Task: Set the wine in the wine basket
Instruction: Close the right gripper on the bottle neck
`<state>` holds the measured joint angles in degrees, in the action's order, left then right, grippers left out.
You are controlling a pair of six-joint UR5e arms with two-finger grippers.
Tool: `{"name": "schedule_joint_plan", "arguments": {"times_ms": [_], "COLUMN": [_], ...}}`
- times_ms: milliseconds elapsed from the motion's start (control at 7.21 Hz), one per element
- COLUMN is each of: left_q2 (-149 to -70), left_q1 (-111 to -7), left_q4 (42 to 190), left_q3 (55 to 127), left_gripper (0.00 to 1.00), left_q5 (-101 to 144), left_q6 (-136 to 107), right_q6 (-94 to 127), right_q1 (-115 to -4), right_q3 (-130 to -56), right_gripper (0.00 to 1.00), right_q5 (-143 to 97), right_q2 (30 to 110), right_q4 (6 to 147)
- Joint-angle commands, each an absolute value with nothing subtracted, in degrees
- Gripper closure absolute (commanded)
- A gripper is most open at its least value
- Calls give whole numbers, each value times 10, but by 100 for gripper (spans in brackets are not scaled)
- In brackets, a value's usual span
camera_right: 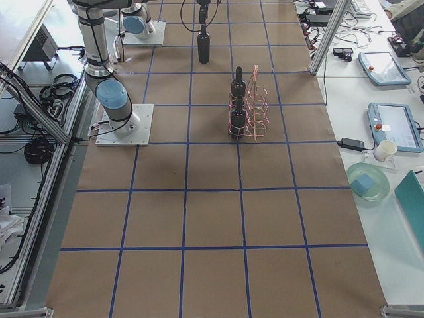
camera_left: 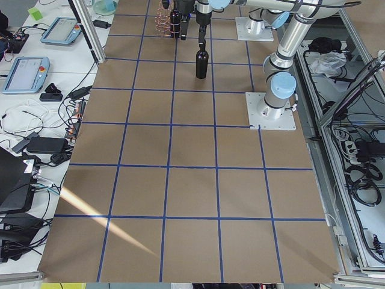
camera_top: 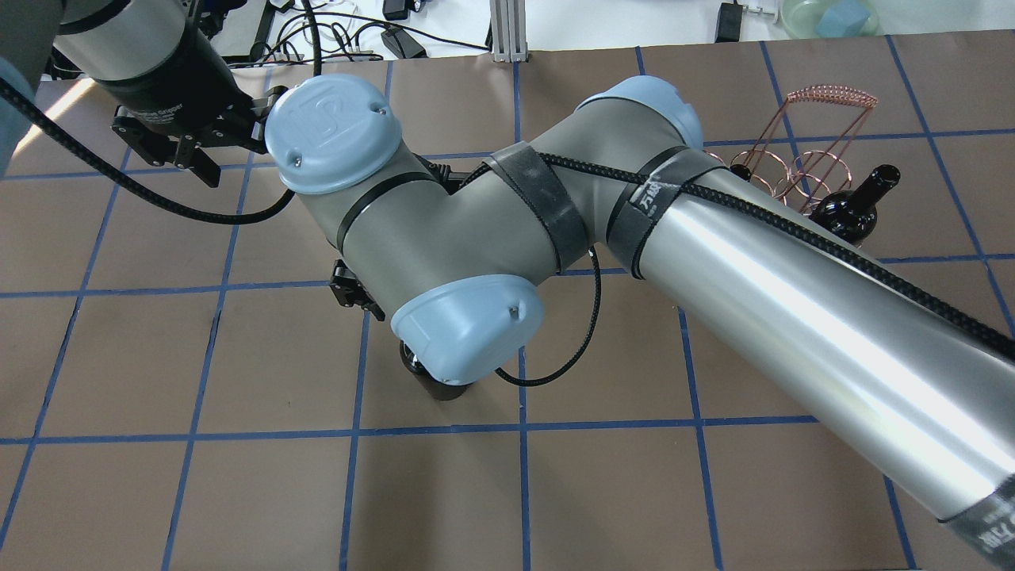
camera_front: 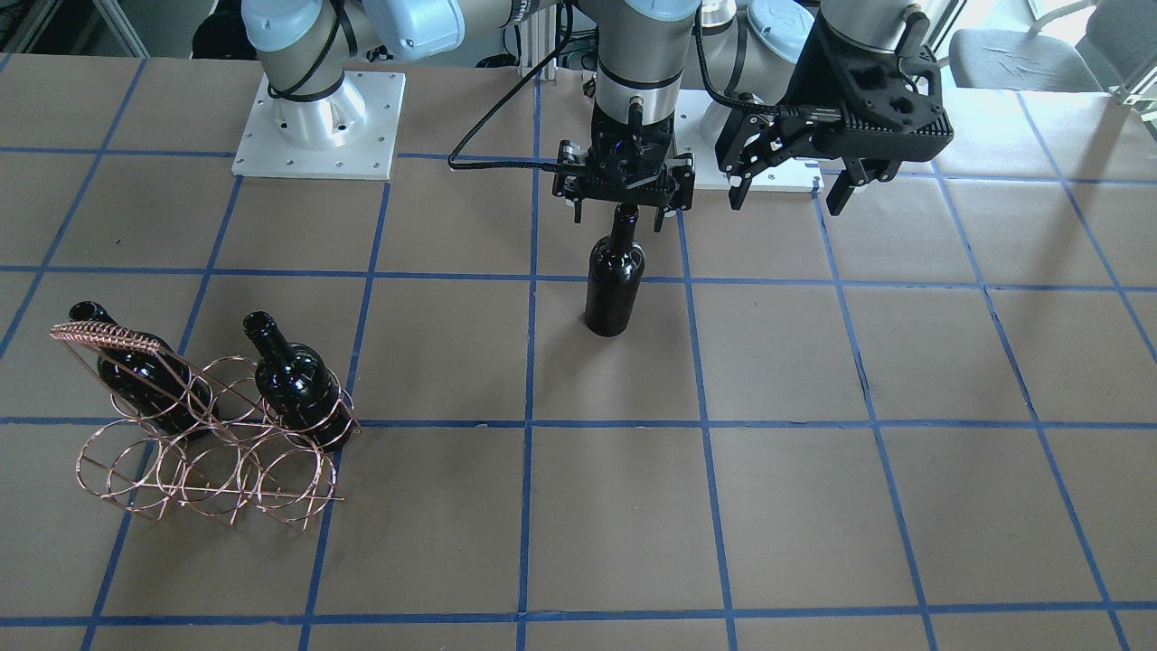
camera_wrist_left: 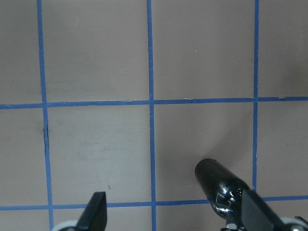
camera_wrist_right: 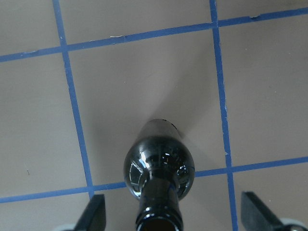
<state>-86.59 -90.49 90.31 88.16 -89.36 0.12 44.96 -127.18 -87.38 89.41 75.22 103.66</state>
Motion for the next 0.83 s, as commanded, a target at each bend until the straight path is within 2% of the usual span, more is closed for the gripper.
{"name": "schedule_joint_plan", "arguments": {"times_ms": [0,277,416,693], "left_q2": [-865,-866,-866,-866], "left_q1": [-904,-904,-904,-905], "left_q4": [901,901,901,901], "left_q3": [882,882,883,883], "left_gripper": [0,0,0,0], "left_q5": [-928,-925,-924,-923], "left_q6": [15,11,11,13], "right_q6": [449,447,447,444], "right_q1": [-1272,-1272,-1272,-1272], "right_q3": [-875,-875,-875,-875], "right_gripper": [1,27,30,49], "right_q5": [894,892,892,892], "right_q2": [752,750,749,745], "right_q4": [1040,1039,1039,1038]}}
